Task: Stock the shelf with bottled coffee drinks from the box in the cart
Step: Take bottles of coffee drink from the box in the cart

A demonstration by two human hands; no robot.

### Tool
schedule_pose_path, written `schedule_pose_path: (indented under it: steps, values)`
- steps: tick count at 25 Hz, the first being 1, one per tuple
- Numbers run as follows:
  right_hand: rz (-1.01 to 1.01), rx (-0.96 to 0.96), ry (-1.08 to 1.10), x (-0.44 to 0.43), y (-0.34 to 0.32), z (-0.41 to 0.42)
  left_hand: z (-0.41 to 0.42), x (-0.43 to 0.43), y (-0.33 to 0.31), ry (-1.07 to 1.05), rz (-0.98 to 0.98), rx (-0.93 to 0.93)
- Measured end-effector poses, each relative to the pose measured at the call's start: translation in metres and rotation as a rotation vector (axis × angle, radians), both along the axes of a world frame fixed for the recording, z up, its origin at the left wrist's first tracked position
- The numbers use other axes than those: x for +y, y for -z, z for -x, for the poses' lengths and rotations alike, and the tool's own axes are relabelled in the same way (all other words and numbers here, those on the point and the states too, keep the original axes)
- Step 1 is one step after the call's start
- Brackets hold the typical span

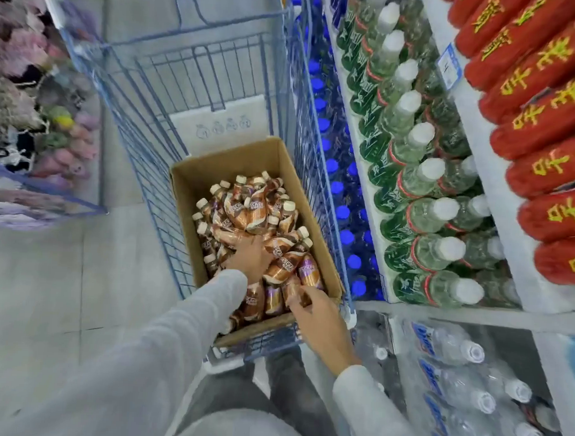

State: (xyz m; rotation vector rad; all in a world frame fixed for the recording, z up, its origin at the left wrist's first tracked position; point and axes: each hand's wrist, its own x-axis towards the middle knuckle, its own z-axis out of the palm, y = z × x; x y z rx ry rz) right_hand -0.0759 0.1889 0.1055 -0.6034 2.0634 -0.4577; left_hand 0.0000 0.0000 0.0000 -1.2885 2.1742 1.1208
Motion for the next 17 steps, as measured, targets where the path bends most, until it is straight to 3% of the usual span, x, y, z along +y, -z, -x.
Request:
schedule_pose_path:
  steps: [5, 9, 11, 14, 17]
  values:
    - [-0.021, -0.040, 0.078, -0.011, 0.038, 0.019, 0.021, -0.010, 0.045, 0.137, -0.010, -0.141]
    - [-0.049, -0.083, 0.175, -0.020, 0.063, 0.022, 0.014, -0.008, 0.061, 0.136, 0.073, -0.059]
    - [-0.080, -0.121, 0.195, -0.027, 0.070, 0.023, -0.001, -0.008, 0.051, -0.047, -0.043, 0.059]
    - [-0.118, -0.163, 0.237, -0.040, 0.079, 0.022, -0.040, 0.001, 0.013, -0.482, -0.295, 0.204]
    - [-0.136, -0.217, 0.317, -0.066, 0.094, 0.026, -0.082, 0.012, -0.027, -0.748, -0.357, 0.302]
